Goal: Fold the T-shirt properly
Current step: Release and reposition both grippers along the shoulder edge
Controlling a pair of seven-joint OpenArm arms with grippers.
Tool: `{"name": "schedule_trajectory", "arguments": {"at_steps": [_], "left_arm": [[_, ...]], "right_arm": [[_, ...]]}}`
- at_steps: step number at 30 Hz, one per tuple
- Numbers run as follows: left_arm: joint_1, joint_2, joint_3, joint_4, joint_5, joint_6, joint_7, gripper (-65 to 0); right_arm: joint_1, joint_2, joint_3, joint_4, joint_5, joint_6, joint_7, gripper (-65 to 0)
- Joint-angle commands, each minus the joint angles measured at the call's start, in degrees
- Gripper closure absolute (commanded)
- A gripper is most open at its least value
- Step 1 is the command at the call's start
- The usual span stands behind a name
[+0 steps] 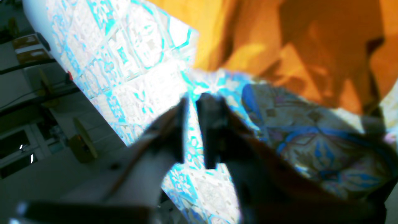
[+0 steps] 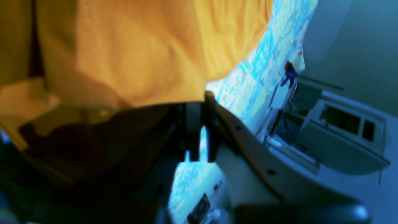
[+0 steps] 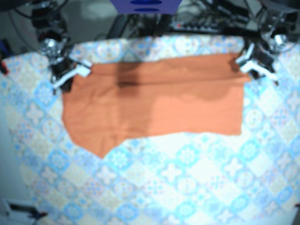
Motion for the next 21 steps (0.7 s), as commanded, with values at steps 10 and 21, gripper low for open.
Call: {"name": "schedule_trajectory", "arguments": {"at_steps": [10,21], "left_arm": [[-0.18,-1.06,-0.71,0.52,0.38,1.41,-0.15,-33.2],[-0.18,-1.06,-0.98,0.96,0.38,1.41,0.02,-35.9]], "right_arm": [[0.24,0.68,0.05,0.79,-0.05,-1.08,-0.10,-37.1],[0.06,0.68,0.58,0.87,-0.23,-1.08,-0.36,-64.0]]}}
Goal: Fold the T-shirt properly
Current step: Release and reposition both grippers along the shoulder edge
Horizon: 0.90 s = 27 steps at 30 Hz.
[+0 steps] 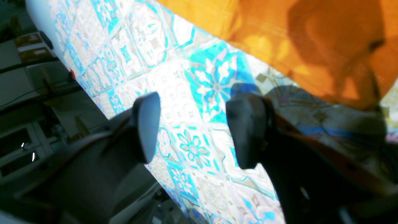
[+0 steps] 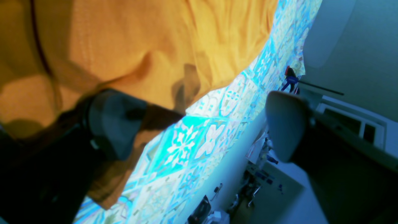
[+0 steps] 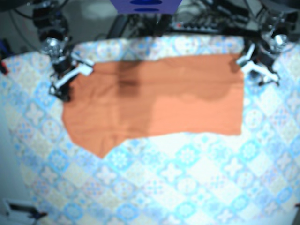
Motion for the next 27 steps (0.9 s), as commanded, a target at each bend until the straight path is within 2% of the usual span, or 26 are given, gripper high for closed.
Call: {"name": "schedule_trajectory", "arguments": {"at_steps": [1,6,10,20,27], "left_arm": [[-0.02,-1.06,-0.71,0.96,0.36,0.99,0.02,-35.9],[0.24,-1.06,-1.94,1.04,0.27,1.08,-0.07,-35.7],[1.21,-1.06,-5.20,2.89,-0.17,0.99,-0.15,-35.7],[6.48,-1.41,-6.78,6.14,-0.17,0.82,-0.24,-35.5],[11.49,-1.15,-6.78,9.57,-0.08,0.82,0.11,-35.5]], "right_arm": [[0.13,0.68,0.47,1.09,-0.20,-1.04,-0.32,-64.4],[0.04,0.85,0.47,2.41,-0.29,-1.04,-3.83,-64.4],[-1.10,2.96,0.55,4.08,-0.12,-1.04,-5.42,-64.4],[-8.84,3.40,3.37,11.38,-0.12,-1.04,-5.68,-64.5],[-15.35,3.23,4.69,12.26,-0.20,-1.04,-5.68,-64.4]]}}
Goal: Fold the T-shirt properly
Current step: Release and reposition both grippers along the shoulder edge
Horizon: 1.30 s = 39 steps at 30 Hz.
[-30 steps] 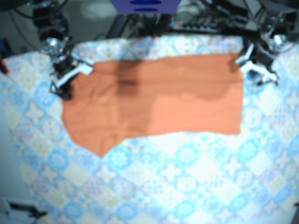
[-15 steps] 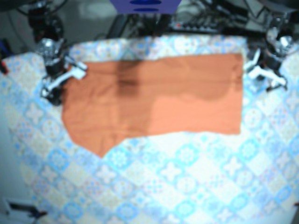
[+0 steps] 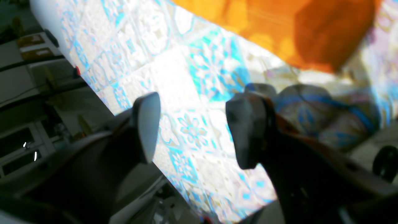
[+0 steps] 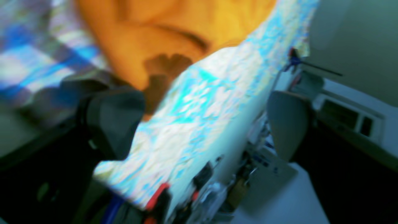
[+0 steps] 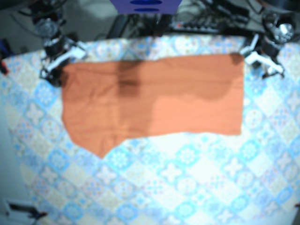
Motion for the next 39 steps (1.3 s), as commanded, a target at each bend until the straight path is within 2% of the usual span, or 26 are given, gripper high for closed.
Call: {"name": "schedule_trajectory", "arguments": {"at_steps": [1,12,22,39], "left_arm": [[0.90,-0.78,-0.59,1.35,0.22,1.04,-0.31,-35.5],[2.21,-0.60,-0.51,1.44,0.13,1.13,-0.22,-35.5],[2.21,-0.60,-0.42,1.44,0.40,1.13,-0.22,-35.5],[2.21,-0.60,-0.33,1.44,0.31,1.04,-0.22,-35.5]], "right_arm": [[-1.03,0.78,0.64,1.02,-0.18,-0.88,-0.30,-64.4],[-2.79,0.69,0.12,0.50,-0.09,-0.97,-0.30,-64.4],[3.01,-0.45,-2.87,-3.90,-0.09,-0.97,-0.21,-64.4],[5.56,-0.54,-3.22,-8.91,-0.09,-0.97,-0.04,-64.4]]}}
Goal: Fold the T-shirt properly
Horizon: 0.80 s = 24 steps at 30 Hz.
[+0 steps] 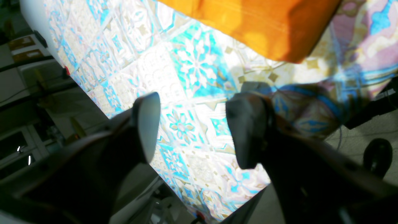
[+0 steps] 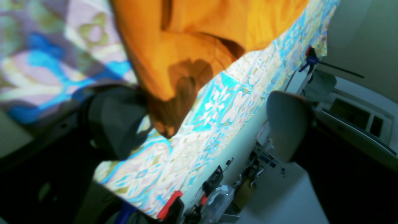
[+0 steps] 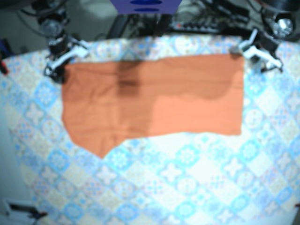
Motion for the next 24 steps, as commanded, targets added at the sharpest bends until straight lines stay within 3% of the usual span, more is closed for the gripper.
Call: {"name": "schedule_trajectory", "arguments": {"at_steps": [1,4,7,10,18,21,24], "left_arm": [[0.29,-0.84,-0.35,0.92,0.29,0.84,-0.22,-35.5],[0.29,-0.84,-0.35,0.92,0.55,0.84,-0.22,-35.5],[0.29,-0.84,-0.35,0.92,0.55,0.84,-0.22,-35.5],[0.29,-0.84,-0.35,0.92,0.55,0.84,-0.22,-35.5],[0.38,-0.84,1.58,0.92,0.64,0.66,-0.22,-35.5],[0.55,-0.84,2.46,0.92,0.73,0.66,-0.22,-35.5],[1.96,-0.93,3.08,0.92,0.73,0.66,-0.22,-35.5]], "right_arm": [[0.16,0.66,0.27,-0.10,0.12,0.60,0.09,-64.4],[0.25,0.66,0.18,-0.19,0.12,0.60,0.09,-64.0],[0.25,0.66,0.01,-0.28,0.12,0.60,0.09,-59.0],[0.25,0.66,-1.13,-0.28,0.12,0.60,-0.08,-48.4],[0.25,0.66,-1.40,-0.37,0.21,0.60,0.09,-9.5],[0.25,0.66,-1.40,-0.37,0.21,0.60,0.09,-3.7],[0.25,0.66,-1.40,-0.37,0.21,0.60,0.09,-3.3]]}}
